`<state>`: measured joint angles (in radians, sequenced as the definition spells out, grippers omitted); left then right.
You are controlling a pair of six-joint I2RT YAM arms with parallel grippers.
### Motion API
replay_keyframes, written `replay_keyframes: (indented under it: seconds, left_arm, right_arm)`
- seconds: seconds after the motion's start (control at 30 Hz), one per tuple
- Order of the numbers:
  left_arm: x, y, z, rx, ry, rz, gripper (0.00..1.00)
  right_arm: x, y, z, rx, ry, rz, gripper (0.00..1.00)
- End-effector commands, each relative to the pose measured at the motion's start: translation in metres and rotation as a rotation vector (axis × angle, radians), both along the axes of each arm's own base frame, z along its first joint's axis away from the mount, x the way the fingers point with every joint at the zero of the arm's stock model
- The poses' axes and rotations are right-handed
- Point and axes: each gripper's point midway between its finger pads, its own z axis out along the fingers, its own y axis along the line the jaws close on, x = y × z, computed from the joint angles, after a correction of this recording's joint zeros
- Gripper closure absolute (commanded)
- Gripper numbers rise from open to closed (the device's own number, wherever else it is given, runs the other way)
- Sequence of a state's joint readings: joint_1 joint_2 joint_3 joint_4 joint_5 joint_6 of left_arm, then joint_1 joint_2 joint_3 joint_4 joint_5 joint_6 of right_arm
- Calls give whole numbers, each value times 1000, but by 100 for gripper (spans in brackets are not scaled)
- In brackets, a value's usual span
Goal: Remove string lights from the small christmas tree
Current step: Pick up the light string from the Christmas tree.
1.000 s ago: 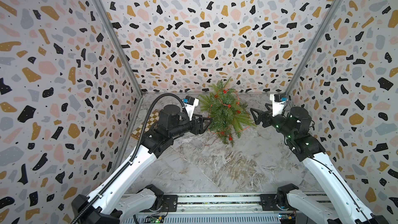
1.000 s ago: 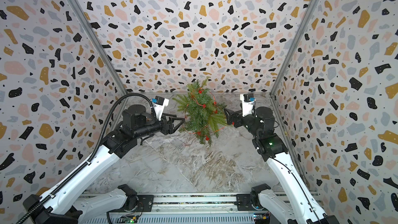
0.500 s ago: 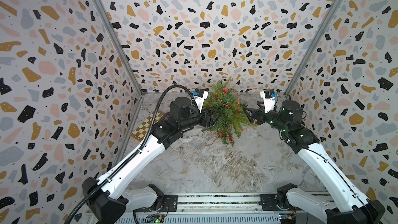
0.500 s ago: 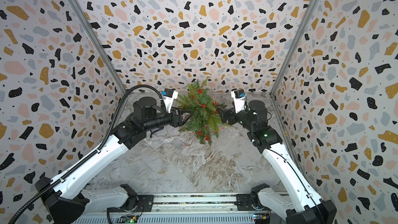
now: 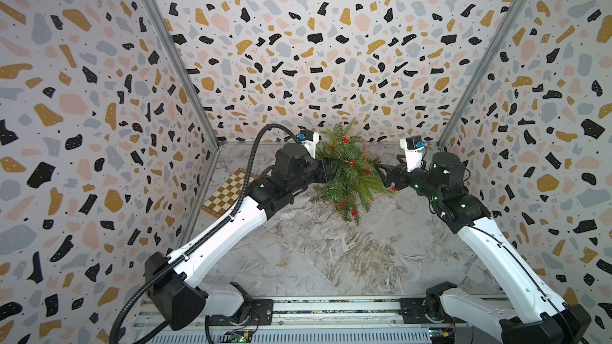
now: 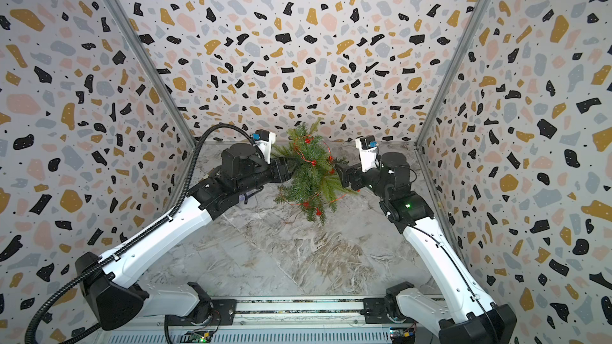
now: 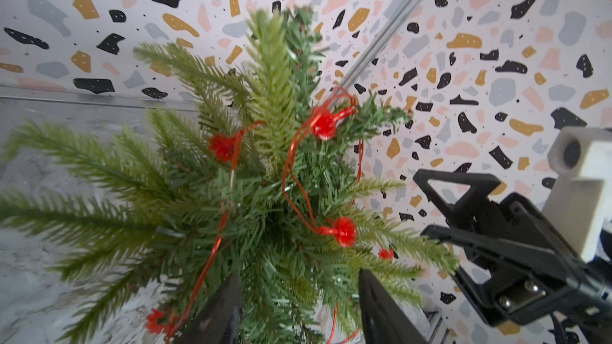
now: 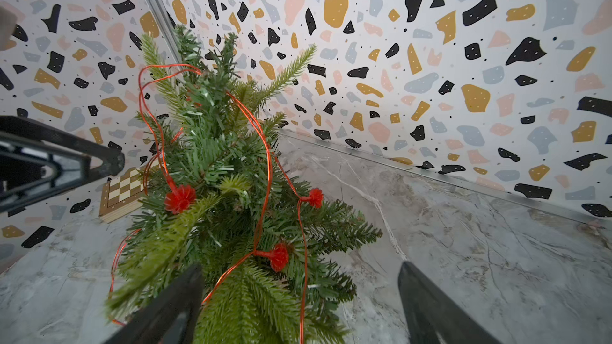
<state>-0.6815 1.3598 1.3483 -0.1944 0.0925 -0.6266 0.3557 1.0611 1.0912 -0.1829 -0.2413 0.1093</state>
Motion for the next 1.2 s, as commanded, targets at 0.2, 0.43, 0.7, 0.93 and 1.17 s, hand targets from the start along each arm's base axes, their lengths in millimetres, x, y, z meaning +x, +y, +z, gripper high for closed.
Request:
replay_keyframes:
  seconds: [0.2, 0.43, 0.7, 0.93, 1.17]
  left_arm:
    - [22, -15, 31, -141, -5, 99, 54]
    - [37, -18, 22, -166, 26, 164, 59]
    - [44, -25, 18, -181, 35, 174, 66]
    - [48, -28, 15, -199, 51, 182, 82]
    - [40, -26, 28, -188, 11, 158, 96]
  right_arm:
    - [-11, 1, 13, 21, -41, 23, 7]
    - [-13, 1, 14, 26, -48, 26, 6]
    - [-16, 2, 17, 39, -54, 36, 6]
    - [-19, 0, 17, 45, -59, 32, 5]
    - [-18, 1, 15, 48, -55, 35, 5]
